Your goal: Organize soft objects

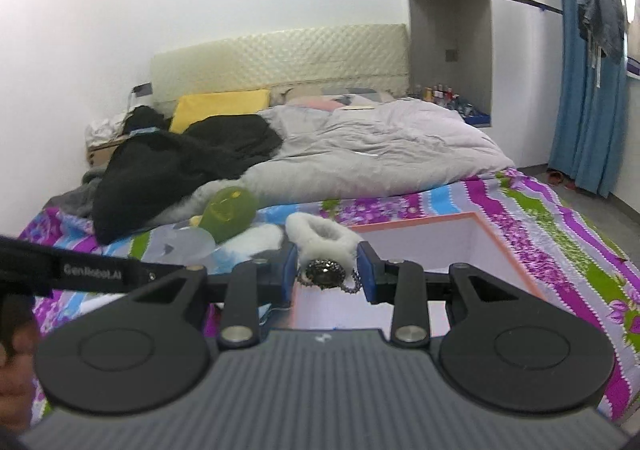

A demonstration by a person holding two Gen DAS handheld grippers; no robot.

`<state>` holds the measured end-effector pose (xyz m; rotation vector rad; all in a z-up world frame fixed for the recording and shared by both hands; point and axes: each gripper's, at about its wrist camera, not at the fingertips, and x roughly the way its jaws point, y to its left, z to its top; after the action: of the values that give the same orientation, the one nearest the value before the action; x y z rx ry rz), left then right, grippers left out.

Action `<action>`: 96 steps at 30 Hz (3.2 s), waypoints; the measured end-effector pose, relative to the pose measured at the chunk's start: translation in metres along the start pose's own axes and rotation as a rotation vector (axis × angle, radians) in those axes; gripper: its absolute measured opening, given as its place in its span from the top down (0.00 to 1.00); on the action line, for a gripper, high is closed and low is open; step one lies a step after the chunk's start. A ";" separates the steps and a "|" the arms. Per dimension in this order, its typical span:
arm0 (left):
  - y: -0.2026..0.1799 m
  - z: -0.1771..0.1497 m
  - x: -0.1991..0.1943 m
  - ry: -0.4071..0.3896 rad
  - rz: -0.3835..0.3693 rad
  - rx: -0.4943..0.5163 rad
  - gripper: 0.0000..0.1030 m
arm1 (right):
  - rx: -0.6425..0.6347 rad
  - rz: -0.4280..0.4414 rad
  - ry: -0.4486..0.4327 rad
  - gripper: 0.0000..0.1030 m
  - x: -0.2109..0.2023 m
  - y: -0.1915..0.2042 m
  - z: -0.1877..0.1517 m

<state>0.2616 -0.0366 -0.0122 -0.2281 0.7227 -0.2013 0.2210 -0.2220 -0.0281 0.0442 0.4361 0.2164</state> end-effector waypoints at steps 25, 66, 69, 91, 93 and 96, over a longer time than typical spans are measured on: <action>-0.084 -0.020 0.160 0.344 -0.078 0.128 0.69 | 0.153 -0.205 0.420 0.65 0.079 -0.139 -0.072; -0.044 -0.040 -0.023 -0.052 -0.090 0.207 0.53 | 0.109 -0.070 0.055 0.58 -0.035 -0.064 -0.042; -0.032 -0.047 -0.034 -0.053 -0.079 0.182 0.53 | 0.092 -0.054 0.047 0.58 -0.043 -0.050 -0.047; 0.048 -0.112 -0.059 -0.008 0.019 0.102 0.53 | 0.029 0.035 0.097 0.58 -0.043 0.037 -0.097; 0.056 -0.116 -0.060 -0.007 0.033 0.095 0.53 | 0.021 0.044 0.103 0.58 -0.043 0.045 -0.102; 0.069 -0.126 -0.066 0.000 0.052 0.076 0.53 | -0.003 0.051 0.119 0.58 -0.042 0.057 -0.110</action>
<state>0.1357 0.0290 -0.0814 -0.1369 0.7189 -0.1791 0.1259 -0.1761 -0.1052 0.0399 0.5533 0.2712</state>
